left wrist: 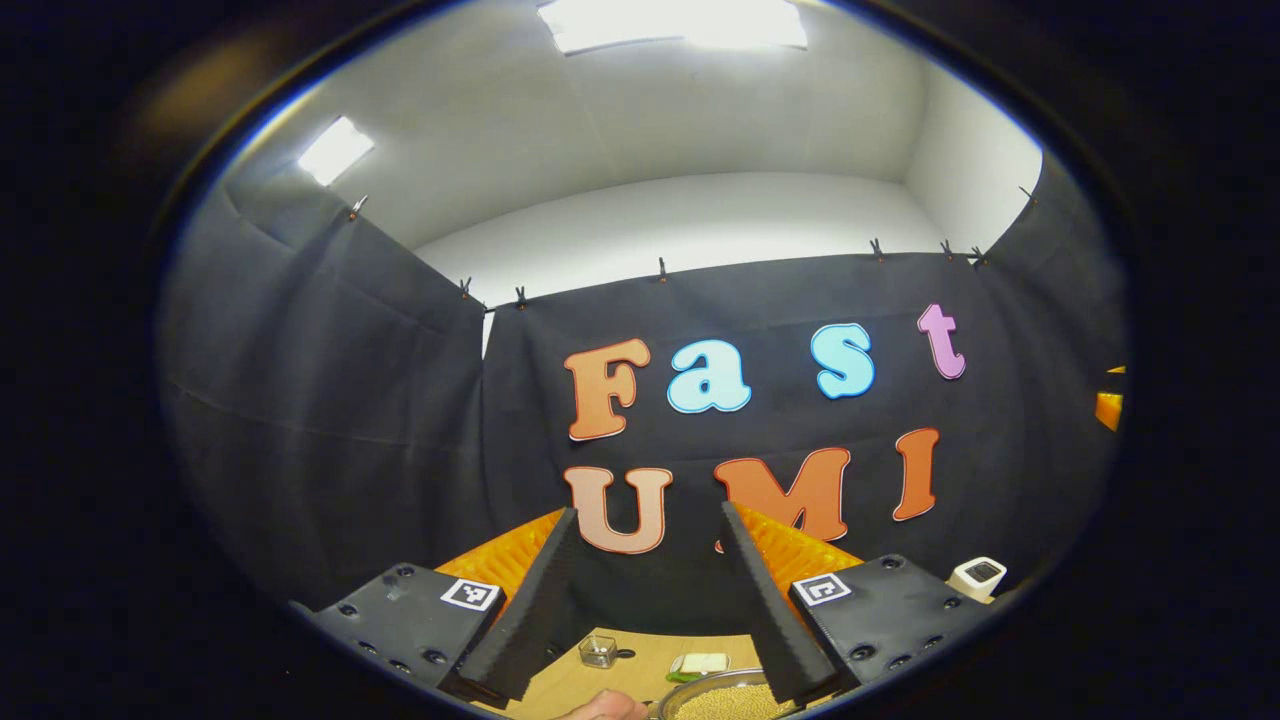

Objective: First push the handle of the pot to place it horizontally, then grasp the pot with both hands and set it on the induction cooktop.

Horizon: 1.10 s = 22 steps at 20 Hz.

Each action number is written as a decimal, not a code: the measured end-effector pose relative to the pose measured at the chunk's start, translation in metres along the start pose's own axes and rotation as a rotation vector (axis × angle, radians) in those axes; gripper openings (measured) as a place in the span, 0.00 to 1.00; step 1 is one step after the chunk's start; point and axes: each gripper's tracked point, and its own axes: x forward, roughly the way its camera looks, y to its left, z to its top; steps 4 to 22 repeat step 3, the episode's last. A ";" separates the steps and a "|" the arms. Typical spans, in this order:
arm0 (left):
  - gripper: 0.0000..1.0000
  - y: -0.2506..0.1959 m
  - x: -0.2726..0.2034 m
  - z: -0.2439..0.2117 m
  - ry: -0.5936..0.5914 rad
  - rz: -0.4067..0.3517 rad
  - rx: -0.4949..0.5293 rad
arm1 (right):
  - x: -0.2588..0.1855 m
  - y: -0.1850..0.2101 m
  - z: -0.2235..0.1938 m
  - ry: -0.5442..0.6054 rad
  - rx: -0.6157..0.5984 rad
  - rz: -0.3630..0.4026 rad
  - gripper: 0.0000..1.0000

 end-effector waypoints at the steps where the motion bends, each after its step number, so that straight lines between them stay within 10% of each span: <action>1: 0.95 -0.002 -0.003 0.004 -0.006 -0.011 0.002 | -0.001 0.004 0.003 -0.009 0.000 0.011 0.98; 22: 0.95 0.000 -0.004 0.010 -0.022 -0.008 0.001 | -0.003 0.012 0.009 -0.033 -0.012 0.027 0.95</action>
